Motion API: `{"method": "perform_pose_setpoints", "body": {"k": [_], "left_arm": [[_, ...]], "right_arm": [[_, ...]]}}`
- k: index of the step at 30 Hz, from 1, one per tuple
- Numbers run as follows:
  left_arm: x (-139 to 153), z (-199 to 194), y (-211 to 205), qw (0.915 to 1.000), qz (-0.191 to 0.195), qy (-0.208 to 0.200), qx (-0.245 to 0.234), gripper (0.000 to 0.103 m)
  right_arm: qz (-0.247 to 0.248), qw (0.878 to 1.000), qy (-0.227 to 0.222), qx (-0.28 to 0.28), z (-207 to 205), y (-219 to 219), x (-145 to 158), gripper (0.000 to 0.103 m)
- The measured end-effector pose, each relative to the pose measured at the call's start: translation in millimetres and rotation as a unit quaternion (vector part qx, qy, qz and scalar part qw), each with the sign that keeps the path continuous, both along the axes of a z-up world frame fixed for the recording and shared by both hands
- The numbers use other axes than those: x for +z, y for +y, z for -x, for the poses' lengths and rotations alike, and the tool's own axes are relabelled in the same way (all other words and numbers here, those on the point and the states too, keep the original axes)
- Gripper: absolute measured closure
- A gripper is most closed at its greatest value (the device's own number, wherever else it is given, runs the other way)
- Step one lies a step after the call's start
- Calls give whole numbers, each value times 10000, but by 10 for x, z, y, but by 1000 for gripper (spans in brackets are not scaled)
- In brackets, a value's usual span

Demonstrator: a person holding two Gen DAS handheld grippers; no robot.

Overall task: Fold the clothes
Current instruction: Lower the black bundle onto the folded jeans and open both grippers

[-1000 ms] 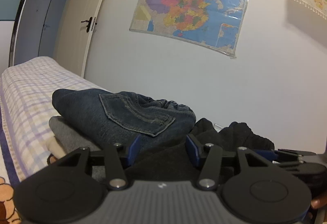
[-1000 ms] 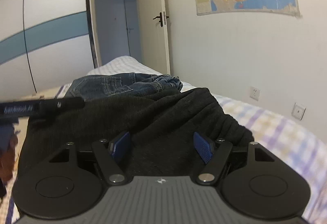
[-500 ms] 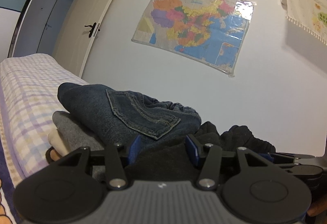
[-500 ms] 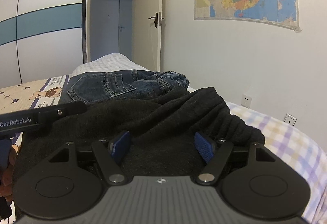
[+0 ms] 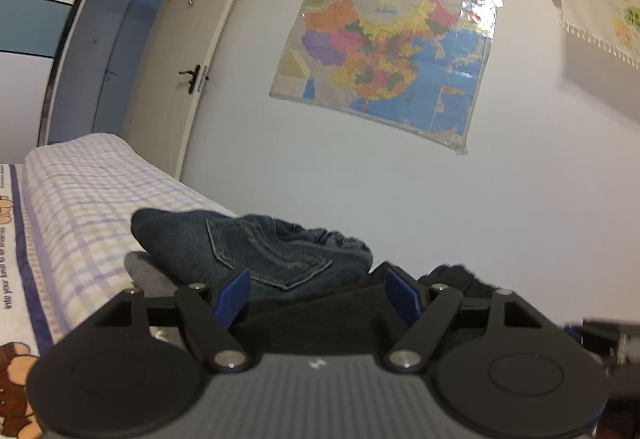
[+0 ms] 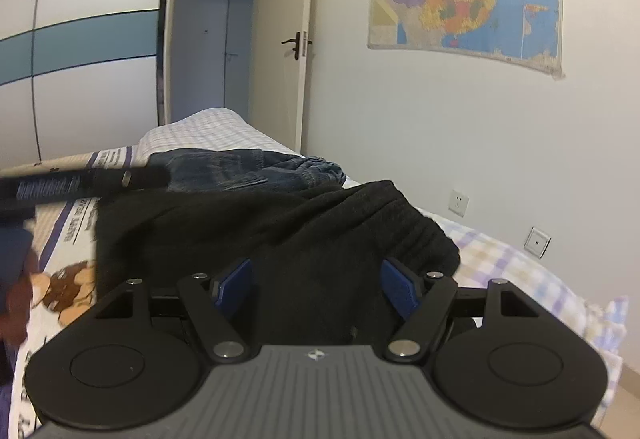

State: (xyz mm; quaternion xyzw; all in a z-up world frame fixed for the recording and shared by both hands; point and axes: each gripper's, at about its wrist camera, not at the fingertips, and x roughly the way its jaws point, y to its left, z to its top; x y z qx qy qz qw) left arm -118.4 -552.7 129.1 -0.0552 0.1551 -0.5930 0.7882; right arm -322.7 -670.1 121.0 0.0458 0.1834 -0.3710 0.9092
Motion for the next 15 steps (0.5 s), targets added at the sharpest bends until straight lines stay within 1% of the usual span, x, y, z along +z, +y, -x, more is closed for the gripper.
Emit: {"method": "perform_pose_setpoints", "body": {"k": [3, 8, 12, 15], "left_arm": [[32, 112, 43, 9998, -157, -122, -19, 27], [-24, 287, -49, 9965, -691, -469, -89, 28], [-106, 331, -141, 9929, -981, -671, -26, 28], [-174, 345, -191, 9899, -1163, -811, 4, 28]], "right_arm": [[-14, 10000, 11, -67, 76, 171, -42, 28], [-111, 9995, -113, -267, 148, 332, -158, 28], [-453, 9982, -262, -306, 117, 274, -265, 26], [-556, 9976, -292, -305, 84, 229, -328, 22]]}}
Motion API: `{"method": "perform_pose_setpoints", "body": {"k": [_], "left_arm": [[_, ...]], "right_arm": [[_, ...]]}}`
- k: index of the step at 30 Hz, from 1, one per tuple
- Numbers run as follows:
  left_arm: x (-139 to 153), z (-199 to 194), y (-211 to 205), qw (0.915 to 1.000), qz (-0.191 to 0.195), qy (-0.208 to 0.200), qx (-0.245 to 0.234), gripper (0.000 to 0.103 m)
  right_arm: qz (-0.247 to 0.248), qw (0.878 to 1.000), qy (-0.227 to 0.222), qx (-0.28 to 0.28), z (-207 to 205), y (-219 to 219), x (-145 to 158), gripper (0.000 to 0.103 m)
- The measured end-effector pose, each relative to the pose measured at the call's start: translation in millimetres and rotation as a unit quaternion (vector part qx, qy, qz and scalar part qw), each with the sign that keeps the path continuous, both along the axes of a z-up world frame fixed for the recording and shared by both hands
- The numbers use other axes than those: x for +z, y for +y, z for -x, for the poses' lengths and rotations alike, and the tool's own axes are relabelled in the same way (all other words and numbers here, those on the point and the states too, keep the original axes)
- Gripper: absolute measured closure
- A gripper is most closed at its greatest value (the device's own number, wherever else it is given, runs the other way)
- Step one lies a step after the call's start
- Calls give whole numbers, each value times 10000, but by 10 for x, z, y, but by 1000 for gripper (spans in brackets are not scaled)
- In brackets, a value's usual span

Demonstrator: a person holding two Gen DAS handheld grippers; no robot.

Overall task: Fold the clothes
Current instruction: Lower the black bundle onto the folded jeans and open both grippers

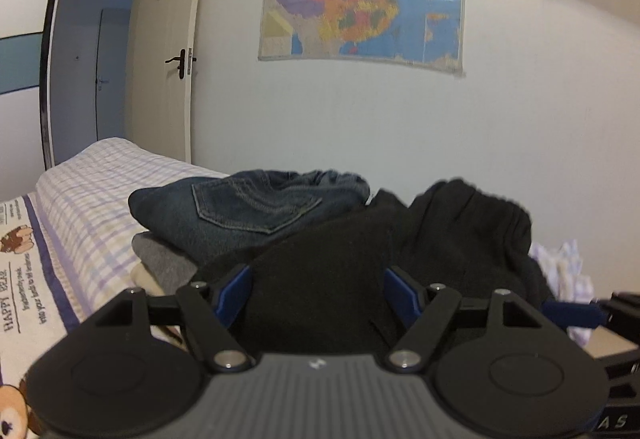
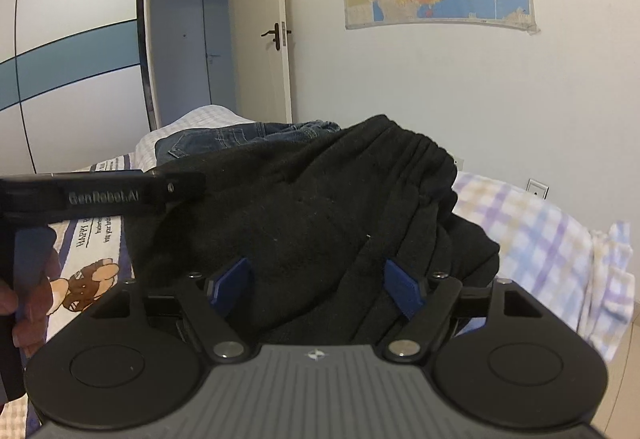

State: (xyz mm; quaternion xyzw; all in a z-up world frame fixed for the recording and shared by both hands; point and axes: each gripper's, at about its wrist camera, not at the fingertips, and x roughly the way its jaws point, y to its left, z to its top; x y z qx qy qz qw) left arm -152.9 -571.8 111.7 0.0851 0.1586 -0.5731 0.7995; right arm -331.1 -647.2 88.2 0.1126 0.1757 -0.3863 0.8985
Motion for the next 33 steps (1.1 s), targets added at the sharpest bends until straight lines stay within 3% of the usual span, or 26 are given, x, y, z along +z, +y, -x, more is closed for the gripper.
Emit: {"method": "perform_pose_setpoints", "body": {"k": [7, 12, 21, 31, 33], "left_arm": [[94, 40, 111, 9998, -196, 38, 97, 27], [303, 116, 401, 9982, -349, 428, 255, 17], [409, 362, 851, 9941, -867, 519, 399, 0], [285, 404, 1115, 9802, -1725, 721, 645, 0], [245, 410, 1155, 9773, -1889, 670, 693, 0]], "right_arm": [[-50, 9999, 86, -82, -34, 7, 28, 19], [-87, 9996, 189, -206, 69, 155, 197, 19], [-423, 9967, 569, -405, 179, 514, 327, 18], [-1051, 9896, 816, -551, 222, 732, 289, 15], [-1074, 9893, 834, -527, 192, 790, 282, 10]]}}
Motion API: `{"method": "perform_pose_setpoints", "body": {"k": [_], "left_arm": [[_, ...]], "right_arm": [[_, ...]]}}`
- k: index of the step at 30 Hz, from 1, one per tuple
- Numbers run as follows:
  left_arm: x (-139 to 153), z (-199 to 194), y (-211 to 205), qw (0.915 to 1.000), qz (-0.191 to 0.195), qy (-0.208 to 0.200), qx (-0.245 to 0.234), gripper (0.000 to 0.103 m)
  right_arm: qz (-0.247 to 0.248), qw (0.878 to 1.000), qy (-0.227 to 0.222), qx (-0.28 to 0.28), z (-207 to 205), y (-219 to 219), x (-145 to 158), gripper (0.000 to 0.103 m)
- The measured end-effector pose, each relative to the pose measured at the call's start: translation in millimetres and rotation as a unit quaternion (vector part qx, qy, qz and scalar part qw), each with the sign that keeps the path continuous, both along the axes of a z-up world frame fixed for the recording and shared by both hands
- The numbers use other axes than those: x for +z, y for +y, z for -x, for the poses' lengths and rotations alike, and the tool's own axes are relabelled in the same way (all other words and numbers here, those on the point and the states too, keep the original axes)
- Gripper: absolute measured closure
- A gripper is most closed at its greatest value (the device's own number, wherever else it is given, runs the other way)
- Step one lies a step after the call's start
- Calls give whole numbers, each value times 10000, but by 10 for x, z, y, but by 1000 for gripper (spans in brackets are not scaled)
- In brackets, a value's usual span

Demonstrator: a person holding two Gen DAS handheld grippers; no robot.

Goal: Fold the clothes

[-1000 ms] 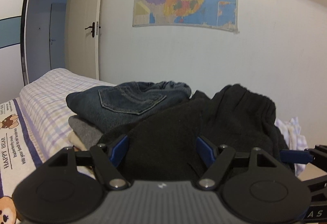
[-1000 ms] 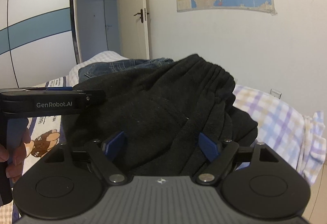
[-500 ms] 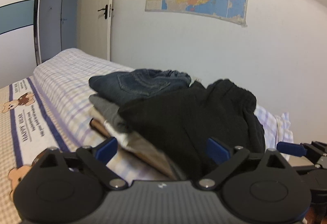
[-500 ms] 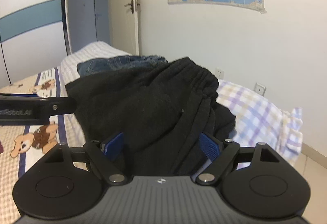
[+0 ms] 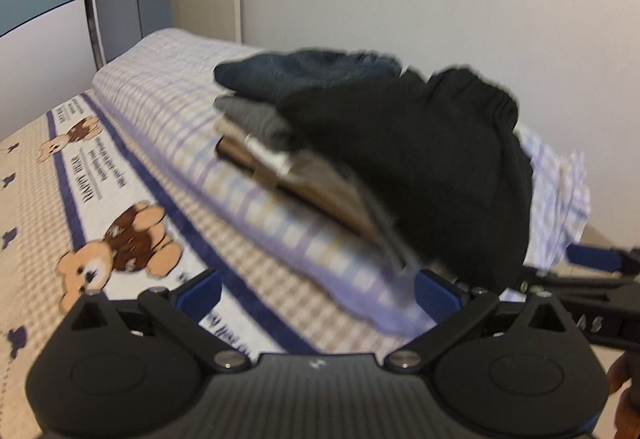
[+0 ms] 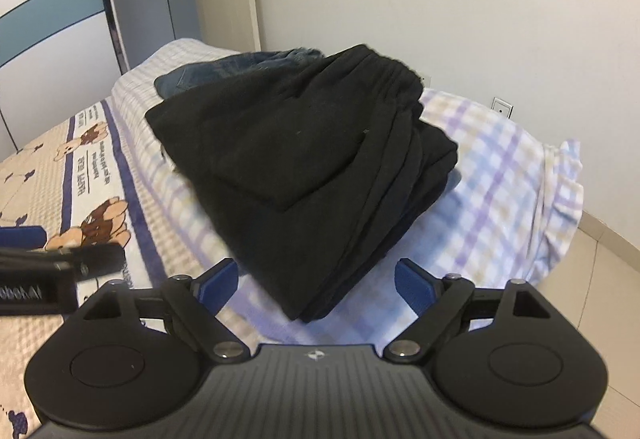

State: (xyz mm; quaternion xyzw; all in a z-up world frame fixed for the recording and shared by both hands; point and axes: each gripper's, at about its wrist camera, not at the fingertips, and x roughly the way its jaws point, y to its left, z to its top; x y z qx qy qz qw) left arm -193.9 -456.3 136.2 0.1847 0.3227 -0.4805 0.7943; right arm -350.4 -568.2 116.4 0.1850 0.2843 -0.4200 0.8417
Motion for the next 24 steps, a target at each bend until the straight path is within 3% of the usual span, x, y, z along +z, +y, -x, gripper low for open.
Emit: {"method": "perform_pose_setpoints", "body": {"k": [3, 12, 24], "left_arm": [[-37, -18, 105, 10000, -65, -3, 37, 0], [-82, -209, 481, 9993, -28, 33, 365, 0], [-193, -719, 1320, 9927, 89, 152, 1192, 0]], "right_arm": [[-4, 10000, 29, -13, -44, 84, 0, 0], [-247, 9996, -73, 76, -258, 296, -1, 0], [-168, 9975, -42, 691, -995, 873, -49, 0]]}}
